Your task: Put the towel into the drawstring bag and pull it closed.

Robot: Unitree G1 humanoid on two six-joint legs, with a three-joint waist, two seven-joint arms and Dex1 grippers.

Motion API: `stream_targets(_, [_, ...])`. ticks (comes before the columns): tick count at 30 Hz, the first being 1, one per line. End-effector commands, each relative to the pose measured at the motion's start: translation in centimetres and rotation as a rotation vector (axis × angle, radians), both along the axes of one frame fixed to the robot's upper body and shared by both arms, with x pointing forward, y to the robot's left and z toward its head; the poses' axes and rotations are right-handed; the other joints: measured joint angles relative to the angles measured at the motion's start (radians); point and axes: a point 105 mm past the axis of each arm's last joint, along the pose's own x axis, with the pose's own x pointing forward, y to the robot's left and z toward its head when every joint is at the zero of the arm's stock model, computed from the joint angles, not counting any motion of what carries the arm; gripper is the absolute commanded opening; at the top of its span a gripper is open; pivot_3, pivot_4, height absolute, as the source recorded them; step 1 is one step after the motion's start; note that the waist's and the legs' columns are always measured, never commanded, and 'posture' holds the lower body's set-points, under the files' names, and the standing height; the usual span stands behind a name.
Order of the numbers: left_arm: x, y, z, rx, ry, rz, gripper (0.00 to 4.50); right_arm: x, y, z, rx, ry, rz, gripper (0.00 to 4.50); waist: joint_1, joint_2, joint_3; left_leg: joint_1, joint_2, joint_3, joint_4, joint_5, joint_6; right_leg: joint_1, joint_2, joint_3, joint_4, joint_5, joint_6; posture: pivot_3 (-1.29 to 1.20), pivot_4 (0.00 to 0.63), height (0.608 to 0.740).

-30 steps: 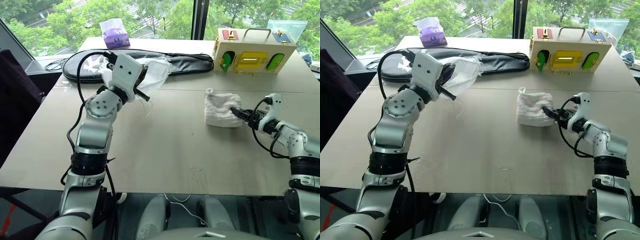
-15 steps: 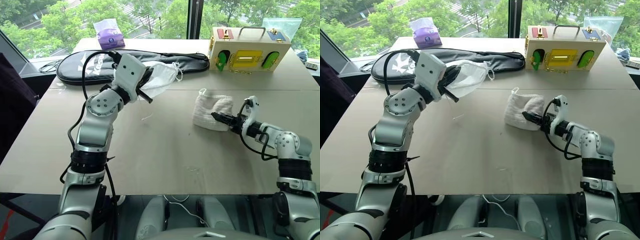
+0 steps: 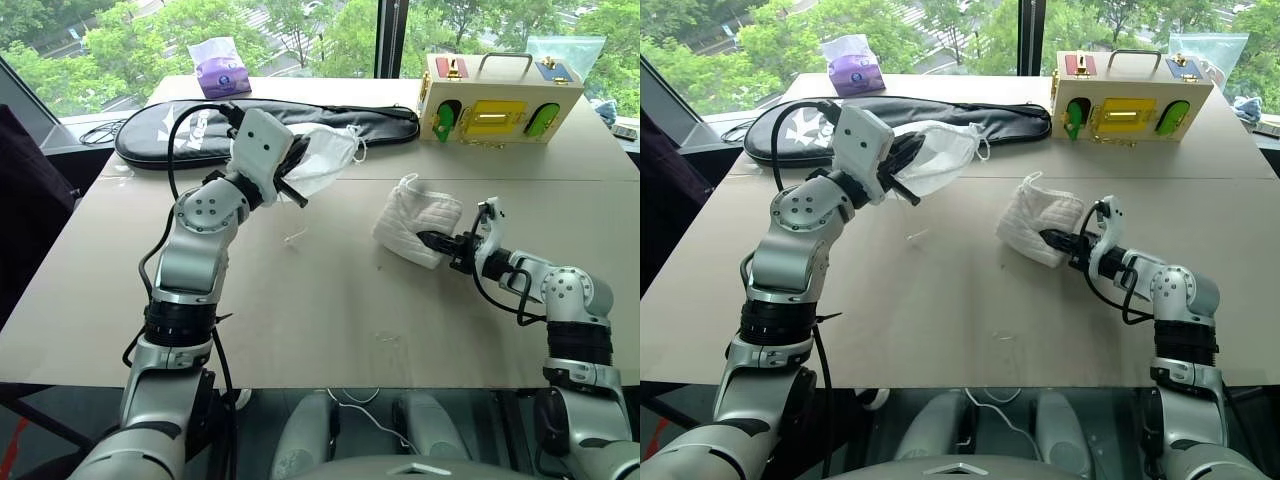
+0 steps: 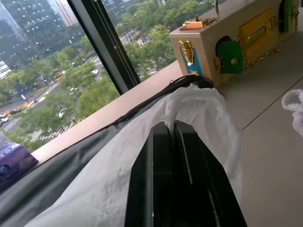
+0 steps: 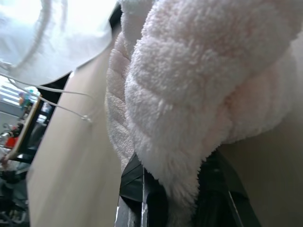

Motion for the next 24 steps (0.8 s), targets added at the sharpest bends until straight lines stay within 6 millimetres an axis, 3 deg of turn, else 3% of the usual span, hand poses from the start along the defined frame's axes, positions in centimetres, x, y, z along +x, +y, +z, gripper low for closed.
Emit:
stream_targets(1, [-0.9, -0.2, 1.8, -0.109, -0.007, -0.116, 0.0, -0.7, 0.6, 4.7, 0.152, -0.108, 0.047, 0.06, -0.001, 0.0, 0.0, -0.006, 0.0, 0.0, 0.002, 0.0, 0.0, -0.006, 0.0, 0.0, 0.001, 0.0, 0.0, 0.0, 0.15, 0.74])
stream_targets(5, [-1.5, -0.6, 1.4, -0.173, 0.05, -0.227, 0.0, -1.5, 2.1, 6.7, 0.224, -0.126, 0.099, 0.06, 0.0, 0.0, 0.0, -0.008, 0.0, 0.0, 0.002, 0.0, 0.0, -0.008, -0.001, 0.0, 0.001, 0.0, 0.0, 0.0, 0.15, 0.74])
stream_targets(9, [-1.9, -1.0, 1.5, -0.235, 0.085, -0.292, 0.0, -2.6, 3.3, 7.3, 0.239, -0.126, 0.155, 0.06, 0.001, 0.0, 0.0, -0.008, 0.0, 0.0, 0.001, 0.0, 0.0, -0.009, -0.001, 0.0, 0.001, 0.0, 0.0, 0.0, 0.15, 0.74])
stream_targets(12, [-1.7, -1.1, 1.0, -0.207, 0.096, -0.299, 0.0, -4.0, 3.8, 7.0, 0.217, -0.127, 0.213, 0.06, 0.003, 0.0, 0.0, -0.009, -0.001, 0.0, 0.002, 0.0, 0.0, -0.008, -0.001, 0.0, 0.001, 0.0, 0.0, 0.0, 0.15, 0.74])
stream_targets(18, [-1.4, -1.2, 0.0, -0.186, 0.122, -0.319, 0.0, -6.9, 2.8, 7.1, 0.219, -0.15, 0.317, 0.06, 0.005, 0.0, 0.0, -0.009, -0.001, 0.0, 0.002, 0.0, 0.0, -0.008, 0.0, -0.001, 0.0, 0.0, 0.0, 0.0, 0.15, 0.74])
stream_targets(24, [-2.2, -2.0, -0.7, -0.159, 0.126, -0.39, 0.0, -7.0, 3.4, 4.4, 0.108, -0.03, 0.312, 0.06, -0.002, 0.0, 0.0, -0.008, 0.0, 0.0, 0.002, 0.0, 0.0, -0.008, 0.002, 0.0, 0.001, 0.0, 0.0, 0.0, 0.15, 0.74])
